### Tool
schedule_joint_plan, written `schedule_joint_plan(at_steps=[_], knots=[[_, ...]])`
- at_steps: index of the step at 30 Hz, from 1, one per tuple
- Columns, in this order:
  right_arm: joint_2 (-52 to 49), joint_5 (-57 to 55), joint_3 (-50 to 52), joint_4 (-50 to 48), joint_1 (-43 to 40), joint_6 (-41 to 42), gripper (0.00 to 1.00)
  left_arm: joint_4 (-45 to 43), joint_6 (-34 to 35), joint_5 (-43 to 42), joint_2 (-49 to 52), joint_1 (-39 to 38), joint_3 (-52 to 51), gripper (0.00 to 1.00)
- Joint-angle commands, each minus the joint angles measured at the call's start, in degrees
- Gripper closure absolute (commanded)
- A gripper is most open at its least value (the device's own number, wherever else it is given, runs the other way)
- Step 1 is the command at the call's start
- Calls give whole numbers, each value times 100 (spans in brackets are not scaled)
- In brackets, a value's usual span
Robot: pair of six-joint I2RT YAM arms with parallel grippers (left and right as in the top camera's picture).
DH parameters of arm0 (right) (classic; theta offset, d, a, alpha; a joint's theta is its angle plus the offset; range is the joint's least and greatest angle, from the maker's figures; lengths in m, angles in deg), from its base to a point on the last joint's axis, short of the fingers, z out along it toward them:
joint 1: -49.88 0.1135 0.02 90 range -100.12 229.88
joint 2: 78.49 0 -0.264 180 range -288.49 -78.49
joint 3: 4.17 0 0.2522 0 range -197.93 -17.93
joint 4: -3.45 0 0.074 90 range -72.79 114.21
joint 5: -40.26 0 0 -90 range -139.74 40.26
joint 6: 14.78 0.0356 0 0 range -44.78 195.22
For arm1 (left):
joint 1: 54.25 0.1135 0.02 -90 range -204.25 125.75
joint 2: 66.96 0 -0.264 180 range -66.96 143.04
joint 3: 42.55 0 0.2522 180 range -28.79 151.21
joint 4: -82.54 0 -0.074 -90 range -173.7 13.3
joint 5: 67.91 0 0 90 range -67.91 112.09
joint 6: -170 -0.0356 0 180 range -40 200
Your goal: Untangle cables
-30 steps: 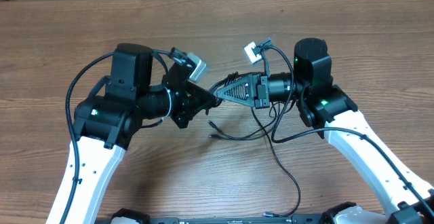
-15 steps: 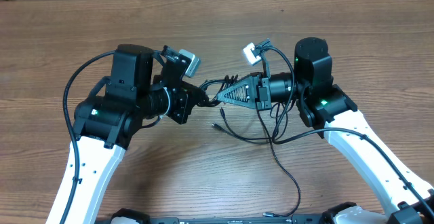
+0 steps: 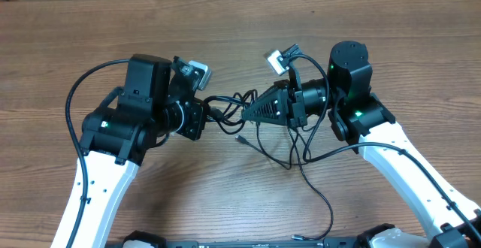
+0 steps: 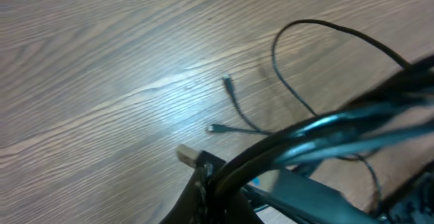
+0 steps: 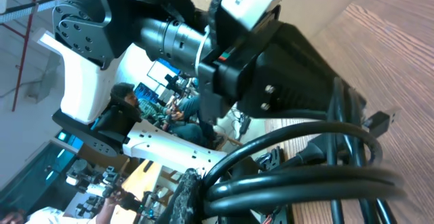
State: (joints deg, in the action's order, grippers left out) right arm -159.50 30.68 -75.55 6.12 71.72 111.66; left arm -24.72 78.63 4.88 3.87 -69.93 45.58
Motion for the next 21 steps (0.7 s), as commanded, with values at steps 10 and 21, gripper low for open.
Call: schedule_joint_plan(at_steps=[10,21], knots=[[85,737,-9,-85,26,15,96,76,72,1272,15,33,79,96],[85,713,-9,-83,26,13,26,13,68,682,15,33,79,96]])
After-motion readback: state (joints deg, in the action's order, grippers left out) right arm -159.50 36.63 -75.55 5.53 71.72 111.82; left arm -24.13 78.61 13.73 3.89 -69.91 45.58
